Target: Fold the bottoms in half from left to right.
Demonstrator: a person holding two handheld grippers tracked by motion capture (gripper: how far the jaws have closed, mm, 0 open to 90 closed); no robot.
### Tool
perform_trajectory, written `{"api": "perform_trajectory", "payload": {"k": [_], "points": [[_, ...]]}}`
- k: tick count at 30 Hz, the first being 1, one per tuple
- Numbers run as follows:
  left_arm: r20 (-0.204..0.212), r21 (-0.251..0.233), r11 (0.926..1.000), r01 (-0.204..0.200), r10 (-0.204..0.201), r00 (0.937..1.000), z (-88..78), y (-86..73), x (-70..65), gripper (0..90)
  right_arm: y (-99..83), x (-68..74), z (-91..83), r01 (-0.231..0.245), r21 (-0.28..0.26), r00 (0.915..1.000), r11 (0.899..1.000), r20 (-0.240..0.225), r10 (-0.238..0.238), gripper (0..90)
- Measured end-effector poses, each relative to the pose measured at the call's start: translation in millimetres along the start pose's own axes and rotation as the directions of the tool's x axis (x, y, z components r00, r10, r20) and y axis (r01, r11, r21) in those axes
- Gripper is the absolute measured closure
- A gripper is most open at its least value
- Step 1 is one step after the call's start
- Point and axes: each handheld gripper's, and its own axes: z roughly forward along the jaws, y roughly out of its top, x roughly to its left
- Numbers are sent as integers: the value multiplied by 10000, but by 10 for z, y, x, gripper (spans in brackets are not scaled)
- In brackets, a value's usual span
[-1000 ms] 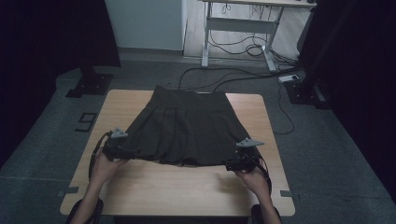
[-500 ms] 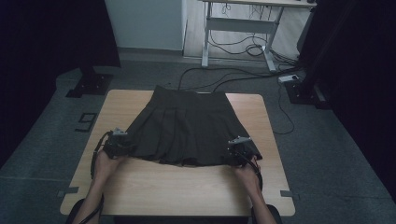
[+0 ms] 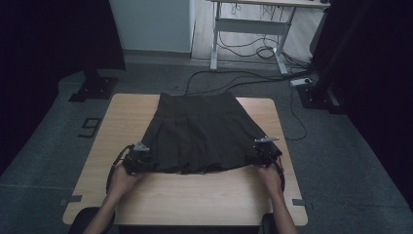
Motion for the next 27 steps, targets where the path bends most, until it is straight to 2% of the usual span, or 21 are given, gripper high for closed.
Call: {"api": "perform_trajectory", "payload": {"k": [1,2,4,5,6,7,8,11,12,13,14,15,16,17,18,20,22,23,24,25,27], "points": [[0,0,10000,0,0,10000,0,0,0,562,0,0,0,0,0,10000,10000,0,0,384],[286,-16,10000,-99,99,9995,34,29,-100,559,14,-84,9,-32,3,9999,10000,154,32,384],[459,-54,9999,-155,157,9988,54,41,-158,551,24,-179,20,-199,-35,9991,9998,377,200,384],[651,-81,9997,-243,248,9976,74,55,-220,551,24,-179,20,-199,-35,9991,9998,377,200,384],[1006,-108,9988,-477,485,9937,113,83,-343,543,29,-278,30,-457,-85,9973,9989,577,461,385],[1006,-108,9988,-477,485,9937,113,83,-343,537,29,-278,30,-457,-85,9973,9989,577,461,385],[1180,-106,9974,-711,719,9904,144,110,-430,527,29,-355,36,-728,-131,9950,9973,677,735,384],[1367,-57,9972,-745,745,9878,155,132,-445,501,25,-393,39,-817,-192,9938,9965,742,829,381],[1781,64,9972,-752,728,9813,125,161,-389,463,18,-390,39,-834,-251,9930,9962,814,852,353],[1781,64,9972,-752,728,9813,125,161,-389,436,18,-390,39,-834,-251,9930,9962,814,852,353],[1856,-37,9975,-701,696,9802,79,181,-350,421,13,-380,29,-861,-208,9915,9961,964,877,297],[1828,-337,9980,-540,593,9814,17,201,-305,421,13,-380,29,-861,-208,9915,9961,964,877,297],[1857,-908,9958,-77,245,9823,-122,248,-182,382,28,-366,3,-748,33,9918,9972,1044,741,241],[1857,-908,9958,-77,245,9823,-122,248,-182,350,28,-366,3,-748,33,9918,9972,1044,741,241],[1822,-1030,9946,104,85,9832,-174,274,-113,350,41,-353,-20,-624,32,9922,9980,1085,617,226],[1167,-1137,9933,190,-57,9932,-221,327,14,269,115,-282,-105,-552,-376,9947,9978,852,582,199],[484,-1066,9942,172,-121,9988,-184,391,174,256,151,-246,-127,-451,-482,9959,9978,764,487,188],[325,-1031,9944,223,-191,9993,-161,412,232,253,204,-196,-142,-355,-605,9975,9975,587,391,179],[146,-1005,9934,559,-547,9984,-84,469,374,240,281,-127,-146,-284,-754,9992,9967,258,304,179],[146,-1005,9934,559,-547,9984,-84,469,374,239,281,-127,-146,-284,-754,9992,9967,258,304,179],[-97,-1009,9922,734,-747,9972,5,521,483,240,372,-57,-105,-301,-874,9995,9957,-125,291,179]]}}
